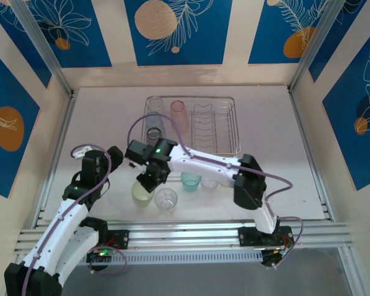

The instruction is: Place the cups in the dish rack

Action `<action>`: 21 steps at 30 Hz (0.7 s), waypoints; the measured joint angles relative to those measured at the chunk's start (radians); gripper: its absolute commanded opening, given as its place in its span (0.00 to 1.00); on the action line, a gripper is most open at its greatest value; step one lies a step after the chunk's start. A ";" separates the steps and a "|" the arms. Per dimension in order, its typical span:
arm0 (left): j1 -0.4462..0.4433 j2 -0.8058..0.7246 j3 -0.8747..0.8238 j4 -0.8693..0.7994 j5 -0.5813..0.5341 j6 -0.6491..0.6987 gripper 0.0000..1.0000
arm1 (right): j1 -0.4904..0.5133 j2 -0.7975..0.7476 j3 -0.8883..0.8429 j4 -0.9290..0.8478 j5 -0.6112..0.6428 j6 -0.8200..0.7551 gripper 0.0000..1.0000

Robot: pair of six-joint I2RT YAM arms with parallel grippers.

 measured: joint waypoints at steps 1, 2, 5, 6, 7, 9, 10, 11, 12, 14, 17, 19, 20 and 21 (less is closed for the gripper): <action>0.001 -0.005 0.000 0.004 0.007 0.003 1.00 | -0.007 -0.039 -0.021 0.016 0.000 0.007 0.00; 0.003 -0.011 0.000 0.012 0.015 0.008 1.00 | -0.022 -0.095 -0.053 0.039 -0.002 0.018 0.00; 0.005 -0.023 0.000 0.051 0.054 0.035 1.00 | -0.090 -0.263 -0.154 0.102 -0.020 0.048 0.00; 0.006 -0.024 0.000 0.073 0.078 0.050 1.00 | -0.128 -0.328 -0.195 0.124 -0.035 0.060 0.00; 0.007 -0.024 0.000 0.093 0.100 0.061 1.00 | -0.162 -0.378 -0.227 0.142 -0.045 0.070 0.00; 0.008 -0.023 0.000 0.152 0.164 0.090 1.00 | -0.253 -0.491 -0.303 0.176 -0.079 0.089 0.00; 0.009 -0.022 -0.001 0.187 0.197 0.104 1.00 | -0.297 -0.536 -0.335 0.189 -0.093 0.096 0.00; 0.009 -0.019 -0.003 0.231 0.240 0.117 1.00 | -0.349 -0.587 -0.368 0.200 -0.108 0.104 0.00; 0.009 -0.011 -0.005 0.283 0.289 0.129 1.00 | -0.399 -0.634 -0.401 0.212 -0.127 0.111 0.00; 0.009 0.021 -0.006 0.389 0.399 0.143 1.00 | -0.494 -0.715 -0.451 0.228 -0.175 0.123 0.00; 0.006 0.103 0.000 0.538 0.578 0.149 1.00 | -0.617 -0.811 -0.499 0.251 -0.255 0.140 0.00; -0.009 0.163 0.019 0.602 0.681 0.153 1.00 | -0.675 -0.853 -0.515 0.270 -0.303 0.144 0.00; -0.023 0.197 0.035 0.628 0.732 0.159 1.00 | -0.697 -0.873 -0.524 0.284 -0.323 0.144 0.00; -0.040 0.222 0.054 0.641 0.771 0.167 1.00 | -0.711 -0.891 -0.533 0.298 -0.341 0.144 0.00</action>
